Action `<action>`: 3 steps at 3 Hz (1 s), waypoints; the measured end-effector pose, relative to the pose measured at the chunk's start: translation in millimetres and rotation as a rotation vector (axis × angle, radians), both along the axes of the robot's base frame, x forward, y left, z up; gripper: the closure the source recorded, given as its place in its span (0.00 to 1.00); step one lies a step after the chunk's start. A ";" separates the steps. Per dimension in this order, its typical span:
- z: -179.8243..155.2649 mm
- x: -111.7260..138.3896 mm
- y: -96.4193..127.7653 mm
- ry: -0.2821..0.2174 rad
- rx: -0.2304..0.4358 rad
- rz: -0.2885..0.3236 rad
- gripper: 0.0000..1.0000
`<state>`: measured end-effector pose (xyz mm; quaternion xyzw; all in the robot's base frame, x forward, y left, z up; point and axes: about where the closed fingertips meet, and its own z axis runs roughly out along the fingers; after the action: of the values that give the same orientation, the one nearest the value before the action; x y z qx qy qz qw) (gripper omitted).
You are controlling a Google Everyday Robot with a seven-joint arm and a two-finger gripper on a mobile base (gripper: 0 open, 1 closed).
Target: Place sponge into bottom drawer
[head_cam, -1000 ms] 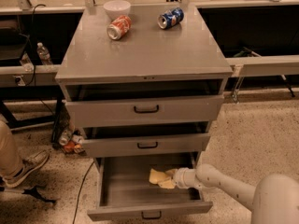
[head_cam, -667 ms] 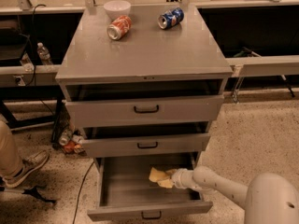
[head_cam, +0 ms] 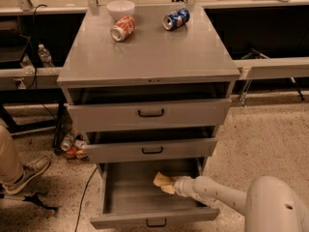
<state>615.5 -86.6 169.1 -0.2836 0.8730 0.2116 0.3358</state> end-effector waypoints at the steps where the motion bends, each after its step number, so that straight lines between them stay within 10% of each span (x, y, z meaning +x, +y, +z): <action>1: -2.2 1.8 1.0 0.004 0.002 -0.014 0.28; 2: 1.3 3.0 -4.0 0.006 0.020 -0.019 0.00; 3: 8.3 2.4 -15.1 0.006 0.052 -0.028 0.00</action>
Offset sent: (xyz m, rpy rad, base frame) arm 0.0057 -0.0085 0.0038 0.0235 0.0062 -0.0221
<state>617.9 -101.7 177.5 -0.2620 0.8720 0.2304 0.3433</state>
